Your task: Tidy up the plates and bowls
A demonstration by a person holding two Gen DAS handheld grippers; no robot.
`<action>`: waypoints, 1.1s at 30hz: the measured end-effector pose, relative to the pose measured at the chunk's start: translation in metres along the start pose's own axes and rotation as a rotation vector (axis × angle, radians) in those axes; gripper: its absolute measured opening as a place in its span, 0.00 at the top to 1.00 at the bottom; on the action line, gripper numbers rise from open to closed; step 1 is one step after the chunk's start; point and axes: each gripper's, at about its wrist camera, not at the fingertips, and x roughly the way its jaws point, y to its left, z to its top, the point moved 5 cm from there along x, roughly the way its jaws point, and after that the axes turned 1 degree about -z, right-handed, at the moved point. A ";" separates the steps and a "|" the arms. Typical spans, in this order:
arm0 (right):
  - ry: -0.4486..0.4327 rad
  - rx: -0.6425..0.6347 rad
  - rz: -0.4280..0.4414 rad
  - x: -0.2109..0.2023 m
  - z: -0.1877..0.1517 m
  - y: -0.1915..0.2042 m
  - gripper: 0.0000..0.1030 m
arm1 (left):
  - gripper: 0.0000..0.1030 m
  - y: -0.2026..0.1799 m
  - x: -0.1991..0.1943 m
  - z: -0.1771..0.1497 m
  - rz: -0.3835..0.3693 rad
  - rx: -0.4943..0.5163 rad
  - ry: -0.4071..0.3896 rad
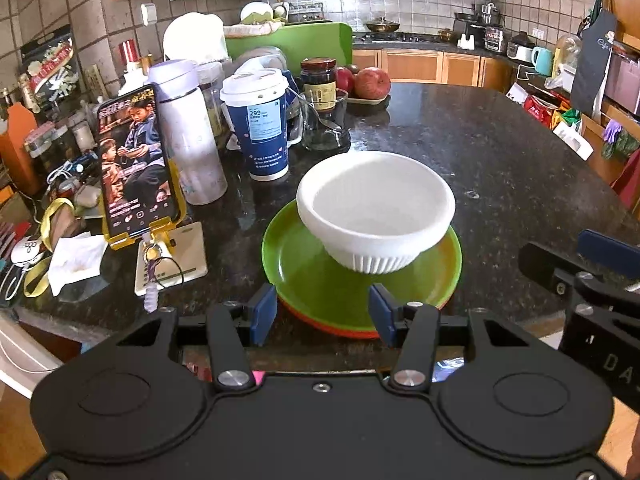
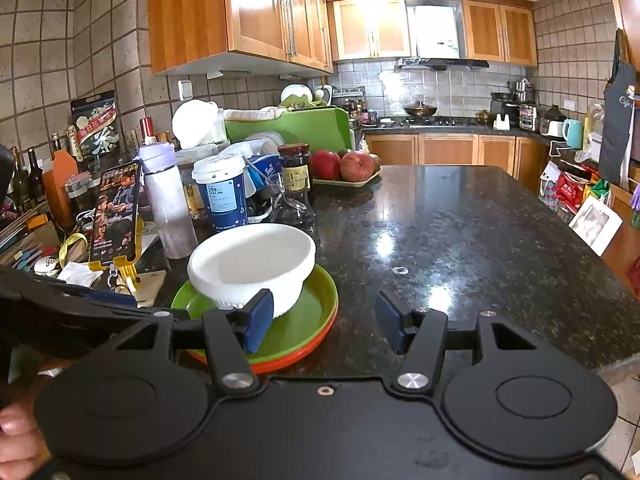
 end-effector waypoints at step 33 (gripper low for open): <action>-0.032 0.013 -0.013 -0.040 -0.015 -0.002 0.43 | 0.44 -0.012 -0.027 -0.024 0.005 -0.005 -0.017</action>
